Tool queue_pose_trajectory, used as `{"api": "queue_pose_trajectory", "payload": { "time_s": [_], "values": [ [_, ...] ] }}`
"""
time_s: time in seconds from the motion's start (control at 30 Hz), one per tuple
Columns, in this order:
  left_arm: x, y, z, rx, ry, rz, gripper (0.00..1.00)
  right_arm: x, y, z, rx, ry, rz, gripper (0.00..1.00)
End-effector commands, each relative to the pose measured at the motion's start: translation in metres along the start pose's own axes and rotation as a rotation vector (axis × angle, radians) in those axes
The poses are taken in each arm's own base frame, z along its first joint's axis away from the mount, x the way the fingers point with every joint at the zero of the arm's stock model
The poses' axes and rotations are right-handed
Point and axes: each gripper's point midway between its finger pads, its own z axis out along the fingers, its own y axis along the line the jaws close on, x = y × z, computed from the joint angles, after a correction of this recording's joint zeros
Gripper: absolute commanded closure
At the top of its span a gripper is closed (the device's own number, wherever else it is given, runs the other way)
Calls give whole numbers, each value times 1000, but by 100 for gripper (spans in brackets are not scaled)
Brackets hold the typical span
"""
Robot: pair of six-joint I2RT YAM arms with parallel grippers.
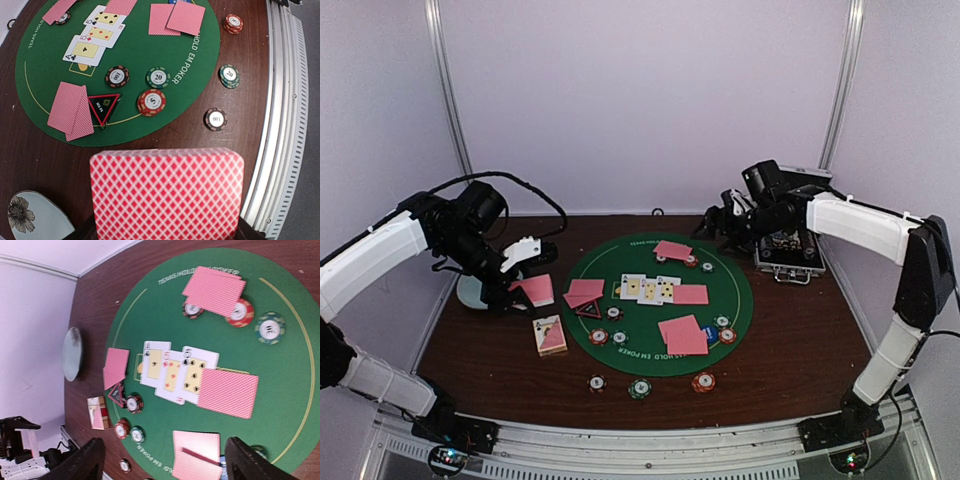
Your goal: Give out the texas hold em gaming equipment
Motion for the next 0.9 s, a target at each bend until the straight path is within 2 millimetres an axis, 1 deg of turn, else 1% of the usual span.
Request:
{"api": "queue_pose_trajectory", "payload": {
  "time_s": [0.0,0.07,0.2,0.3,0.4,0.5,0.63,0.73,0.87],
  "values": [
    [-8,-1,-6,3,-36,3,100,44,78,5,-165,50,-113,7],
    [-10,0,-6,6,-38,-3,100,68,110,11,-233,91,-148,4],
    [-8,2,-1,10,-30,-11,100,111,165,25,-357,174,-173,2],
    [-10,4,0,8,-35,-15,100,138,199,37,-437,235,-178,1],
    [-11,4,-2,3,-44,-16,100,161,224,50,-505,282,-169,1],
    [-12,4,-2,1,-46,-17,100,176,243,60,-548,316,-165,0],
    [-13,3,-2,3,-52,-18,100,187,265,68,-610,340,-148,1],
    [-11,3,0,5,-49,-20,100,190,275,73,-651,352,-127,1],
    [-11,4,0,3,-50,-19,100,194,281,78,-667,366,-115,2]
  ]
}}
